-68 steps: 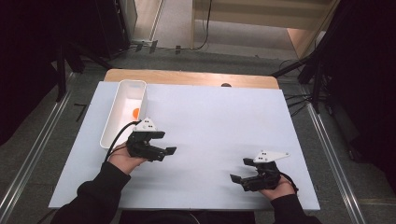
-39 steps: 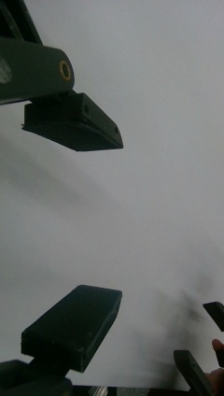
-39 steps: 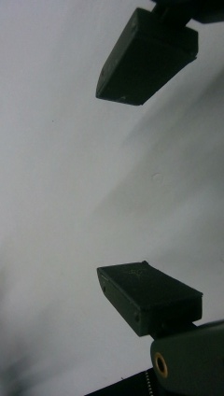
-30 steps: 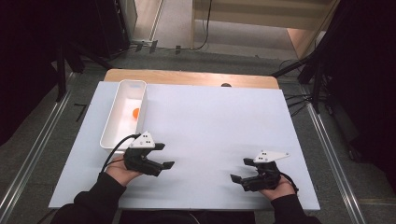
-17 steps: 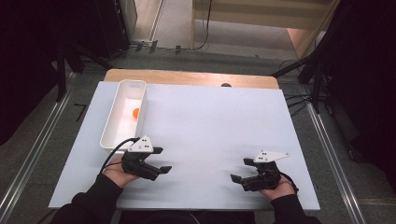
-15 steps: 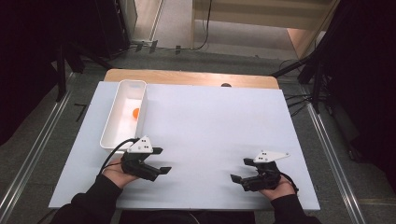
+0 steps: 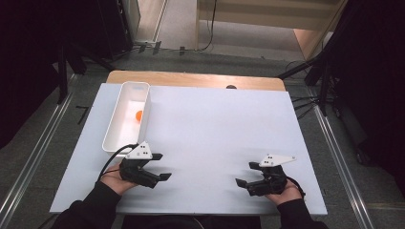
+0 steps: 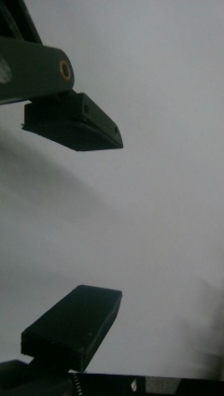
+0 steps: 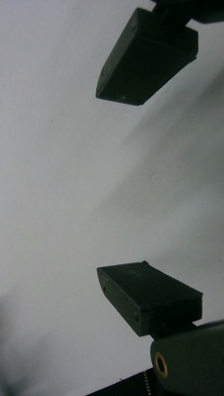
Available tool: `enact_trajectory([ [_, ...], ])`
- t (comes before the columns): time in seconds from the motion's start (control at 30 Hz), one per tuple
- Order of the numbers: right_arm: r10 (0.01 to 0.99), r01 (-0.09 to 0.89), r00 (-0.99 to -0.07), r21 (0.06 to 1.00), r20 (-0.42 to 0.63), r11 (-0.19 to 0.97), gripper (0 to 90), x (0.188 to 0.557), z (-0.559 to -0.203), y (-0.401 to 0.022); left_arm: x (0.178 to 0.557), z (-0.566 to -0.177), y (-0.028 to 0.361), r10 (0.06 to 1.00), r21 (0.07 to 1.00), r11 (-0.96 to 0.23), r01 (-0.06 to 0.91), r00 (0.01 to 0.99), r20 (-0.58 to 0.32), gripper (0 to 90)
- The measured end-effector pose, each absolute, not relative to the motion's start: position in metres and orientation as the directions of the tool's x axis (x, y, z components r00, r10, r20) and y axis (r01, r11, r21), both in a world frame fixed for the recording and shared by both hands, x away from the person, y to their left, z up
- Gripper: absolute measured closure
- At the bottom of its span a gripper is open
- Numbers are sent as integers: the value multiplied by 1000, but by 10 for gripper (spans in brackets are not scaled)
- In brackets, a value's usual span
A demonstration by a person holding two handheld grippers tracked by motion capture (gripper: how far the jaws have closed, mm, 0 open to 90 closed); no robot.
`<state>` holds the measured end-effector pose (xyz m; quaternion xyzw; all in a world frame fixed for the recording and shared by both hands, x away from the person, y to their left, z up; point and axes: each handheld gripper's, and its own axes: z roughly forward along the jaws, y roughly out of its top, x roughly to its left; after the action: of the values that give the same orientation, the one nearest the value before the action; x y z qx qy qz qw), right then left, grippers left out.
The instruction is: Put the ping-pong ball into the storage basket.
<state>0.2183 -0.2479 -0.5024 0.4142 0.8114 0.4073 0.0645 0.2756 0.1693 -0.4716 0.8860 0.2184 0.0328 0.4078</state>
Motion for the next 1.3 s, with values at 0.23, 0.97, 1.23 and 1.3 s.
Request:
enact_trajectory([
  [0.23, 724, 620, -649, 715, 234, 324, 119, 218, -502, -248, 274, -472, 174, 415, 739, -568, 363, 901, -123, 232],
  [0.97, 724, 623, -648, 712, 236, 325, 119, 218, -502, -248, 273, -474, 180, 413, 722, -591, 360, 904, -112, 231],
  [1.23, 724, 623, -648, 711, 236, 326, 120, 217, -502, -248, 273, -475, 181, 416, 723, -589, 361, 903, -112, 232],
  [1.3, 724, 623, -649, 711, 236, 326, 120, 217, -502, -248, 273, -475, 181, 415, 721, -591, 361, 903, -112, 232],
])
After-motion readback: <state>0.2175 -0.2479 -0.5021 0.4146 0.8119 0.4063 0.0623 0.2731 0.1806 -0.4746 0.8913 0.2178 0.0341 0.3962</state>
